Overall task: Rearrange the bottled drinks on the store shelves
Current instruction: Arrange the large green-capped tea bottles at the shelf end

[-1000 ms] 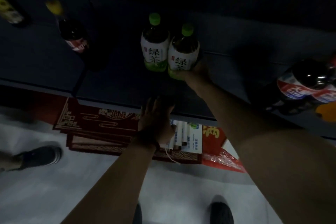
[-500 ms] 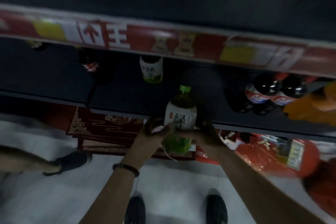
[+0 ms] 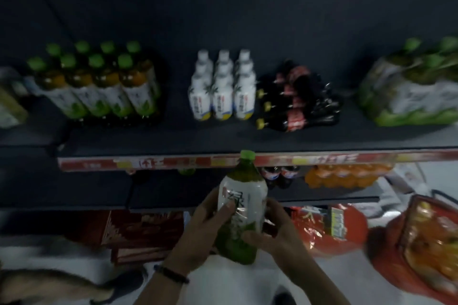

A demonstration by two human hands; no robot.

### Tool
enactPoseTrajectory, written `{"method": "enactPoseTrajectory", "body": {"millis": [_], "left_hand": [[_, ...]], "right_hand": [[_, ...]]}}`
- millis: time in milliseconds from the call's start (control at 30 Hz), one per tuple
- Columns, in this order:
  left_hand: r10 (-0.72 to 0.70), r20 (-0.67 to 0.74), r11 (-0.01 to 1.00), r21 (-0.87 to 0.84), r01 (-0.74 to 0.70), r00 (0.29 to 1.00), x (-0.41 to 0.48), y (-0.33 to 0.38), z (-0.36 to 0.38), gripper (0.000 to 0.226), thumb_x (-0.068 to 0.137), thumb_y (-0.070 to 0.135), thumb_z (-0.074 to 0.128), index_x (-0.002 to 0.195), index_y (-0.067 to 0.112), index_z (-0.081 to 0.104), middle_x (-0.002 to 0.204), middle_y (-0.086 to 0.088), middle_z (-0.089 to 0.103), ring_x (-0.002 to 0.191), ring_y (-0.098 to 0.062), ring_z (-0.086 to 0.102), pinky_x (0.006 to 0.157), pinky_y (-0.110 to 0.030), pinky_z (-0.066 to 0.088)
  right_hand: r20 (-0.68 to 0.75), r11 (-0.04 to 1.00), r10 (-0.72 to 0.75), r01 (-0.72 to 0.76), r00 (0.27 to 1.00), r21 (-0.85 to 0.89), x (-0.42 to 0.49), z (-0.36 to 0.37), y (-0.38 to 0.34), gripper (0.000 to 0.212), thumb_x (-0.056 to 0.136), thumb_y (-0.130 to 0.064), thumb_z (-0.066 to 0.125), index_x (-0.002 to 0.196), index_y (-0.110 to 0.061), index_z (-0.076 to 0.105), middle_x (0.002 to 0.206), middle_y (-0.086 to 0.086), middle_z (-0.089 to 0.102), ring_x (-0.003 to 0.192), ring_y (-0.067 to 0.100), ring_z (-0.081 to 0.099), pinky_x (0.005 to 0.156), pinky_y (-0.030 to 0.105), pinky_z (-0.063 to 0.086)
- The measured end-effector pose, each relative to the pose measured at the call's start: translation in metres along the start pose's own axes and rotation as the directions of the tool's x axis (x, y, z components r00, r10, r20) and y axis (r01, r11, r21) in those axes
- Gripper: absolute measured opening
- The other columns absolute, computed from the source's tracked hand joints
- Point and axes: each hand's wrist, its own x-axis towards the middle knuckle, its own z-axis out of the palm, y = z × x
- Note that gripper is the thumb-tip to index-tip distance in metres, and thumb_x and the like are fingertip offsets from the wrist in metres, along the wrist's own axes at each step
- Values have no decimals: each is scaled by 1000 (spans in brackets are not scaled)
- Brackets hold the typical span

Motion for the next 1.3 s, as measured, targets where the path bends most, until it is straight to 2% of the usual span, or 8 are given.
{"method": "enactPoseTrajectory", "body": {"millis": [100,233,467,733,867,1067,1167,1300], "left_hand": [[107,45,991,80,-110,993,0,54,53,37,101,25,58,136,18,66,126,-3,78,117,-22,75,90,-32,63],[355,3,845,426,-323,935,15,121,122,22,99,38,70,120,34,71,111,18,79,104,1,74,86,-23,59],[486,-26,687,629,-363,874,52,176,242,81,48,69,95,116,41,60,109,20,73,100,2,71,88,-30,63],[353,271,628,641,-442,895,124,217,281,60,67,17,100,118,26,69,104,10,81,94,-3,77,88,-32,64],[352,447,587,579,-566,823,166,229,285,64,68,5,96,122,28,69,110,8,80,103,-8,77,93,-35,63],[395,439,451,673,-586,807,226,256,317,69,53,70,93,113,46,66,112,16,74,101,-4,72,91,-36,63],[430,426,446,666,-598,796,260,268,324,58,54,49,97,105,32,75,97,16,78,90,-1,74,84,-36,65],[477,424,390,682,-618,769,298,272,323,65,46,50,93,106,30,76,97,16,79,90,-4,75,84,-35,66]], "right_hand": [[-119,990,-138,142,983,26,-6,-35,-46,71,68,1,96,127,-20,63,113,5,79,103,26,78,82,46,66],[-286,941,-339,326,896,-96,-10,-90,-99,61,66,-12,100,114,-20,62,100,2,77,90,20,78,68,45,67],[-343,742,-623,393,703,-543,-10,-160,-148,65,64,-41,97,107,-38,48,104,-14,60,93,2,60,67,19,49],[-244,855,-466,363,850,-371,12,-250,-179,62,79,-15,94,118,-48,57,101,-36,72,97,-16,67,73,4,51],[-389,852,-470,292,792,-434,47,-260,-191,73,61,-27,102,123,-32,64,102,-22,75,92,-8,70,70,11,54],[-592,798,-539,138,599,-587,105,-265,-210,73,55,-51,92,116,-32,55,107,-11,65,92,12,65,74,38,60],[-642,788,-550,77,535,-611,131,-266,-216,83,63,-55,91,133,-26,56,123,-8,62,107,12,61,85,32,54],[-586,771,-529,59,614,-634,150,-279,-209,77,84,-28,86,152,-19,51,141,-3,63,125,14,59,99,25,45]]}}
